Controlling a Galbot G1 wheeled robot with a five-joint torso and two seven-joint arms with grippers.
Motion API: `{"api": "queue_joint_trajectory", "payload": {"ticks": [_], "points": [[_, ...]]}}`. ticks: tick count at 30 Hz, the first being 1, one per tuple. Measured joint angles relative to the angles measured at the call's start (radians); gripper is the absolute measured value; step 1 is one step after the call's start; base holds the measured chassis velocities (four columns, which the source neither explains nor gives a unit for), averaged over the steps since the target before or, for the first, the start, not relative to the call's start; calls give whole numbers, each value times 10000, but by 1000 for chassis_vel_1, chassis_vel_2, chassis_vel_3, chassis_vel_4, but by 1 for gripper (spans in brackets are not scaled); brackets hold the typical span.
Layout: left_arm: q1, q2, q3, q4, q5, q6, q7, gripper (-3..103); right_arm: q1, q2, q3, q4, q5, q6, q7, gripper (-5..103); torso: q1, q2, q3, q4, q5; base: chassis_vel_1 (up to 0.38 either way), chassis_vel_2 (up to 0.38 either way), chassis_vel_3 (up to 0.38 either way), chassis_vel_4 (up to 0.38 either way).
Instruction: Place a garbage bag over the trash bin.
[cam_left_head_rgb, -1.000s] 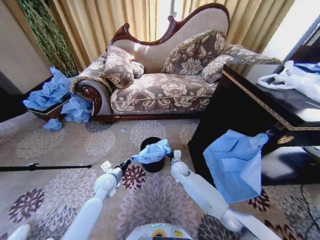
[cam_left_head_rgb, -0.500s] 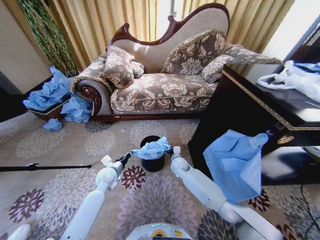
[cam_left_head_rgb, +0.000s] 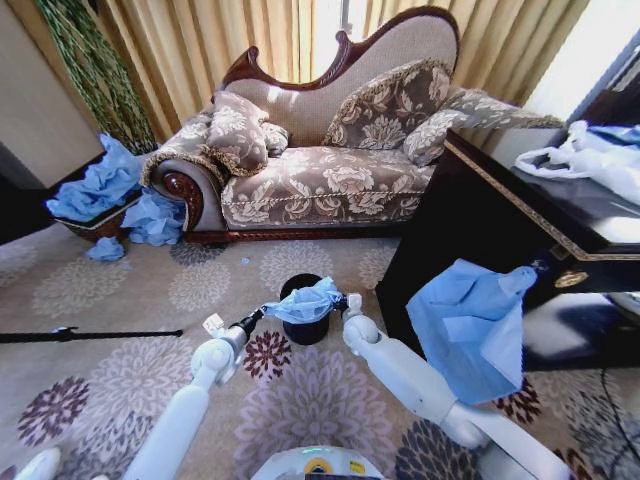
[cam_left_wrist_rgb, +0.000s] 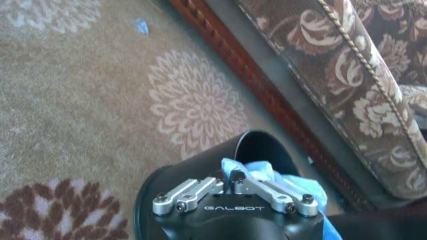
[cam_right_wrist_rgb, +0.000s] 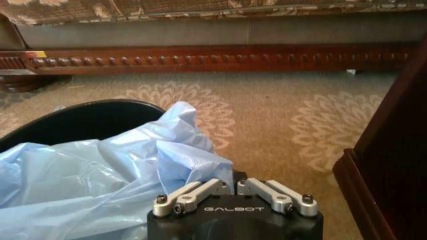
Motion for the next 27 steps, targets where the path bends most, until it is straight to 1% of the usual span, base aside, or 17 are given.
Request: {"api": "queue_joint_trajectory", "payload": {"ticks": [2, 3, 5, 6, 8, 10, 11, 14, 15, 17, 18, 19, 20, 21, 22, 23, 27], "points": [[72, 1, 15, -37, 134, 41, 86, 17, -48, -61, -57, 156, 75, -19, 65, 0, 0, 0, 0, 0, 0, 0, 0, 0, 0], [81, 4, 25, -39, 171, 57, 99, 17, -53, -84, -84, 187, 105, -33, 69, 0, 0, 0, 0, 1, 0, 0, 0, 0, 0], [40, 0, 36, -16, 243, 60, 121, 28, -12, -86, -100, 116, 101, -39, 50, 0, 0, 0, 0, 0, 0, 0, 0, 0, 0], [40, 0, 36, -16, 243, 60, 121, 28, -12, -86, -100, 116, 101, -39, 50, 0, 0, 0, 0, 0, 0, 0, 0, 0, 0], [-90, -15, 41, 51, 271, 60, 121, 39, 91, -48, -84, -26, 87, -39, 30, 0, 0, 0, 0, 0, 0, 0, 0, 0, 0], [-203, -3, 49, 85, 272, 57, 121, 44, 194, -46, -99, -74, 99, -39, 24, 0, 0, 0, 0, 0, 0, 0, 0, 0, 0], [-203, -3, 49, 85, 272, 57, 121, 44, 194, -46, -99, -74, 99, -39, 24, 0, 0, 0, 0, 0, 0, 0, 0, 0, 0], [-347, 45, 59, 156, 262, 49, 125, 60, 338, -58, -176, -135, 138, -46, 27, 0, 0, 0, 0, 0, 0, 0, 0, 0, 0], [-347, 45, 59, 156, 262, 49, 125, 60, 338, -58, -176, -135, 138, -46, 27, 0, 0, 0, 0, 0, 0, 0, 0, 0, 0], [-363, 52, 59, 198, 251, 25, 145, 72, 372, -43, -191, -164, 162, -50, 32, 0, 0, 0, 0, 0, 0, 0, 0, 0, 0], [-353, 54, 60, 216, 251, 13, 169, 66, 373, -37, -197, -173, 163, -51, 33, 0, 0, 0, 0, 0, 0, 0, 0, 0, 0], [-353, 54, 60, 216, 251, 13, 169, 66, 373, -37, -197, -173, 163, -51, 33, 0, 0, 0, 0, 0, 0, 0, 0, 0, 0], [-336, 55, 64, 240, 258, -4, 191, 61, 372, -29, -199, -177, 163, -51, 34, 0, 0, 0, 0, 0, 0, 0, 0, 0, 0], [-320, 55, 69, 257, 262, -17, 204, 61, 363, -18, -199, -177, 162, -50, 40, 0, 0, 0, 0, 0, -1, 0, 0, 0, 0], [-312, 55, 76, 280, 264, -23, 221, 56, 344, -7, -200, -177, 160, -51, 45, 0, 0, 0, 0, 1, 0, 0, 0, 0, 0], [-312, 55, 76, 280, 264, -23, 221, 56, 344, -7, -200, -177, 160, -51, 45, 0, 0, 0, 0, 1, 0, 0, 0, 0, 0], [-300, 82, 127, 308, 267, 14, 311, 34, 264, -1, -197, -130, 145, -44, 99, 0, 0, 0, 0, 0, 0, 0, 0, 0, 0]]}}
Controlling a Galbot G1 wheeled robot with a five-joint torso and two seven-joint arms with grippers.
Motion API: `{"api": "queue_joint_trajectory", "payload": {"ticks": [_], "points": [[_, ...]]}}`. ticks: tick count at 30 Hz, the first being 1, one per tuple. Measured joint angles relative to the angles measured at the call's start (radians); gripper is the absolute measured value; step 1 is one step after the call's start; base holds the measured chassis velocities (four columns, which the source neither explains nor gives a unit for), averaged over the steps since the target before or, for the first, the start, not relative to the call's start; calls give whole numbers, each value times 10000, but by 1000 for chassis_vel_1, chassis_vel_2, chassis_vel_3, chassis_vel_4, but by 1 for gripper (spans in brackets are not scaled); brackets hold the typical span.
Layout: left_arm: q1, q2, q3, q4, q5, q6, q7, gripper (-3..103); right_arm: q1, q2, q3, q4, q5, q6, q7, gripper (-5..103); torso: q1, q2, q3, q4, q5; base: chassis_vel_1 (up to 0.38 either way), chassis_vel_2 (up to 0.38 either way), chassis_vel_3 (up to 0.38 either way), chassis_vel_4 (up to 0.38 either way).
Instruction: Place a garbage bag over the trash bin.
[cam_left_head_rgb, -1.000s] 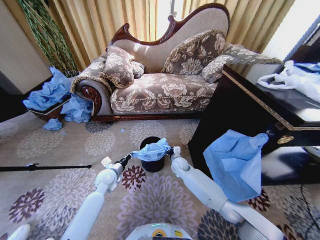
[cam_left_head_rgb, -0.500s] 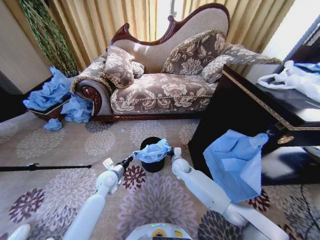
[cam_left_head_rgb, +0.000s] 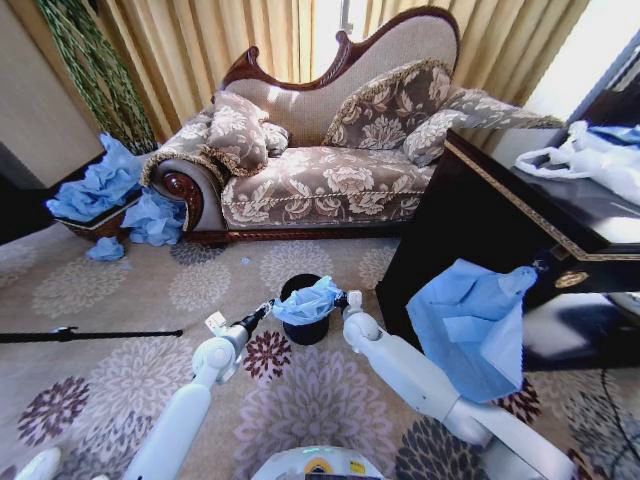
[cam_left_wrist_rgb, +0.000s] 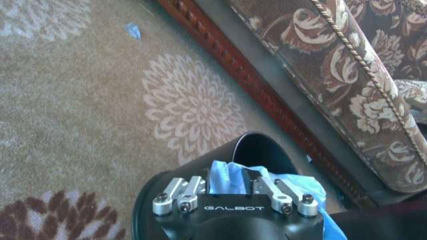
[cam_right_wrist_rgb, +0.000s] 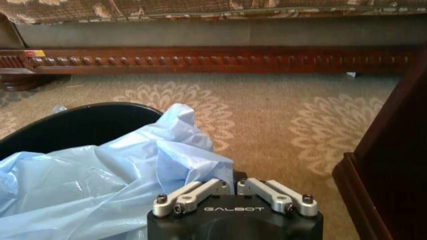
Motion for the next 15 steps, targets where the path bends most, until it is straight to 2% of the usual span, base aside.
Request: {"api": "queue_joint_trajectory", "payload": {"ticks": [2, 5, 6, 8, 9, 11, 15], "points": [[0, 2, 12, 1, 0, 5, 15, 34, -9, -3, 2, 12, -1, 6, 11, 0, 0, 0, 0, 0, 0, 0, 0, 0, 0], [-9, -3, 55, 69, 9, 7, 73, 18, -22, -28, 19, 48, -5, 22, 46, 0, 0, 0, 0, 0, 0, 0, 0, 0, 0], [-9, -3, 55, 69, 9, 7, 73, 18, -22, -28, 19, 48, -5, 22, 46, 0, 0, 0, 0, 0, 0, 0, 0, 0, 0], [-11, -3, 68, 88, 22, 1, 104, 7, -23, -49, 36, 61, -28, 32, 50, 0, 0, 0, 0, 0, 0, 0, 0, 0, 0], [-11, -3, 68, 88, 22, 1, 104, 7, -23, -49, 36, 61, -28, 32, 50, 0, 0, 0, 0, 0, 0, 0, 0, 0, 0], [-30, 1, 71, 122, 24, -21, 114, 1, -7, -68, 66, 60, -42, 41, 50, 0, 0, 0, 0, 0, 0, 0, 0, 0, 0], [-136, 9, 48, 239, 26, -128, 114, 0, 57, -54, 113, -108, -123, 72, -52, 0, 0, 0, 0, 0, -1, 0, 0, 0, 0]]}}
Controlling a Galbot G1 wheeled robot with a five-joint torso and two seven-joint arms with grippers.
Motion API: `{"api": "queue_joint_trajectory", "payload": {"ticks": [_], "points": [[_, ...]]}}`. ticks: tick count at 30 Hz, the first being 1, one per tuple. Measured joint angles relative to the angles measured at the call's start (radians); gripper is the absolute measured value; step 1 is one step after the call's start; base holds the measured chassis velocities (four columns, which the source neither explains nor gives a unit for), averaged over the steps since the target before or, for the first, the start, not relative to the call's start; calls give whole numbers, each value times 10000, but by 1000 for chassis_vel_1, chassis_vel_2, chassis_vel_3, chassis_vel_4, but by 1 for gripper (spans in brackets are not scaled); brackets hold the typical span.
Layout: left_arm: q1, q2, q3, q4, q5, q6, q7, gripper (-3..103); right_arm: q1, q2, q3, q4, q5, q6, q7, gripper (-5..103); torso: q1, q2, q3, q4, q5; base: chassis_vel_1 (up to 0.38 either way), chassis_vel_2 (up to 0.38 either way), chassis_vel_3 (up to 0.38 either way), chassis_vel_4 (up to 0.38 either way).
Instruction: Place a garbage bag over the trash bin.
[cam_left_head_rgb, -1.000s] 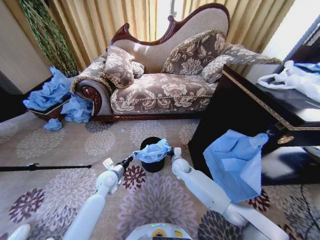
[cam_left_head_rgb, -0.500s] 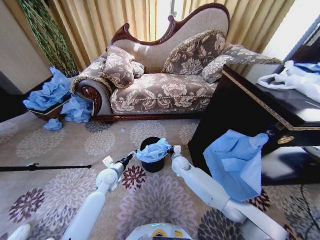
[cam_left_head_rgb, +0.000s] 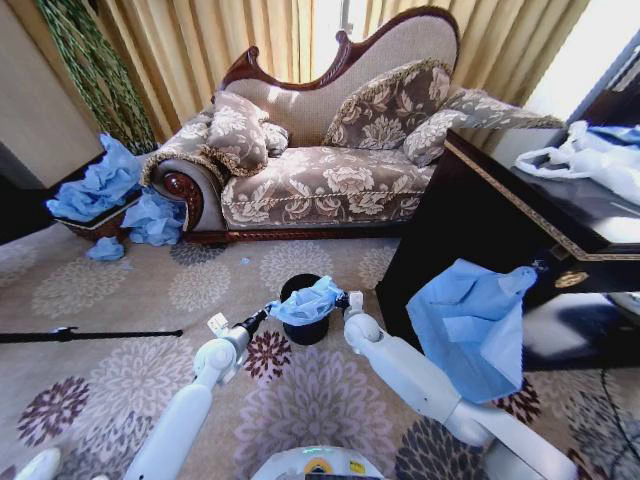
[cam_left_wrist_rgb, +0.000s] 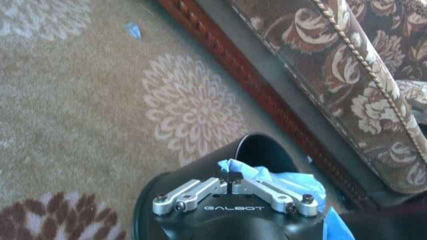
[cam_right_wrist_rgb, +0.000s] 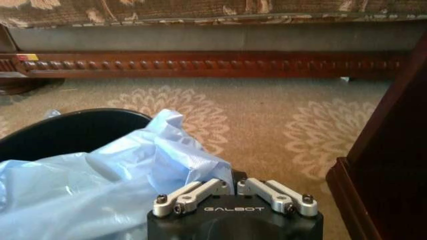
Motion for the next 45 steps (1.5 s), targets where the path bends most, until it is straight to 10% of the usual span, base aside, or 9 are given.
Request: {"api": "queue_joint_trajectory", "payload": {"ticks": [13, 45], "points": [[-159, -67, -92, 159, 8, -191, 9, 0, 274, 306, -84, -655, -239, 139, -472, 0, 0, 0, 0, 2, 0, 0, 0, 0, 0], [1014, -128, -229, -1028, 259, 53, -12, 0, -594, -774, 20, 1723, 1629, -1104, 1586, 0, -1, 0, -1, 0, 1, 0, 0, 0, 0]]}}
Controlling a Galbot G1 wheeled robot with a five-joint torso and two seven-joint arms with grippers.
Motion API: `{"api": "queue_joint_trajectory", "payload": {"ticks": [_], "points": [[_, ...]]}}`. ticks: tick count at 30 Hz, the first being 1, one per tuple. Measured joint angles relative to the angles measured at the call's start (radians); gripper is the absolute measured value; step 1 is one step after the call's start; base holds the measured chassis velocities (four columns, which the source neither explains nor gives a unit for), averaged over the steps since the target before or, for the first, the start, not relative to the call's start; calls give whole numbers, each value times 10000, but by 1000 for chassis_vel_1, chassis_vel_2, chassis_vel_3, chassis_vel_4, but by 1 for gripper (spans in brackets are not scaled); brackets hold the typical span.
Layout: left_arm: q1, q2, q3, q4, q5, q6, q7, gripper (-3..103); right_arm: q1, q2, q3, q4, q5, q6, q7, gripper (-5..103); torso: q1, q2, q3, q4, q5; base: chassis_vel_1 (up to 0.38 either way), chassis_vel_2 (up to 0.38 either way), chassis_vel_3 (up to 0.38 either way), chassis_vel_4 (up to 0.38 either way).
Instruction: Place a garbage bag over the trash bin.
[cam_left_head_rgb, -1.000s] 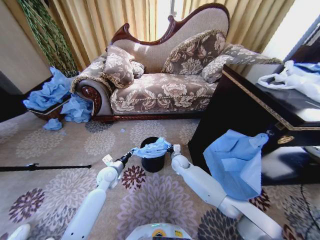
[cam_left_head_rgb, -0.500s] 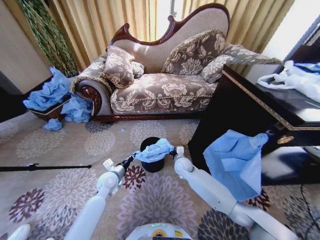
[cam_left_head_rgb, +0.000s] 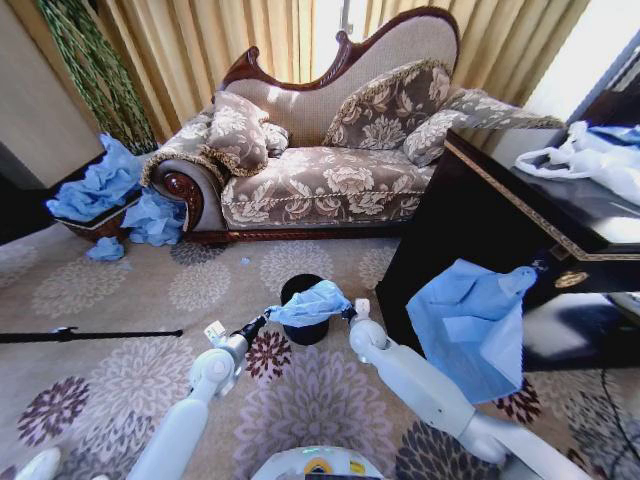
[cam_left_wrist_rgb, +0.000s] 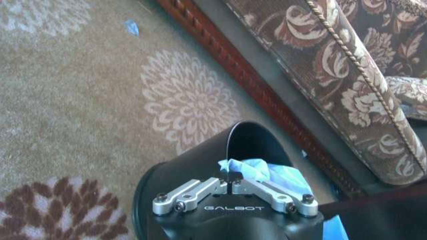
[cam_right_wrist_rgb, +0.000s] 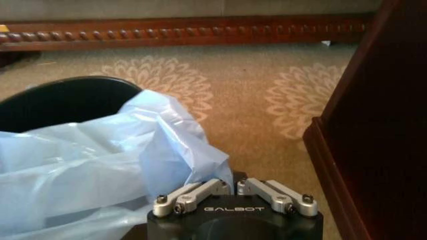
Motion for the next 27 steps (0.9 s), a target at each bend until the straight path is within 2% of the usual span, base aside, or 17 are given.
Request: {"api": "queue_joint_trajectory", "payload": {"ticks": [7, 10, 15, 19, 20, 23, 27], "points": [[243, -79, 3, -56, 194, 90, 102, 0, -317, 105, -61, 12, -227, -6, -25, 0, 0, 0, 0, 0, 0, 0, 0, 0, 0], [302, -109, 22, 253, 486, 101, 228, 0, -600, 279, 65, -570, -923, 122, -507, 0, 0, 0, 0, 0, 0, 0, 0, 0, 0], [172, -110, 99, 688, 842, 87, 406, 0, -752, 369, 262, -1040, -1462, 313, -937, 0, 0, 0, 0, 0, 0, 0, 0, 0, 0], [-33, -180, 211, 1046, 1031, -23, 533, 0, -764, 507, 367, -1607, -2091, 1133, -1759, 0, 0, 0, 0, -2, 0, 0, 0, 0, 0], [-33, -180, 211, 1046, 1031, -23, 533, 0, -764, 507, 367, -1607, -2091, 1133, -1759, 0, 0, 0, 0, -2, 0, 0, 0, 0, 0], [-210, -231, 273, 1203, 1067, -110, 616, 0, -514, 743, 432, -2256, -2742, 1968, -2504, 0, 1, 0, 1, -1, 0, 0, 0, 0, 0], [-271, -231, 281, 1247, 1087, -156, 732, 0, -228, 916, 440, -2580, -2876, 2271, -2800, 0, 0, 0, 1, 1, 0, 0, 0, 0, 0]]}}
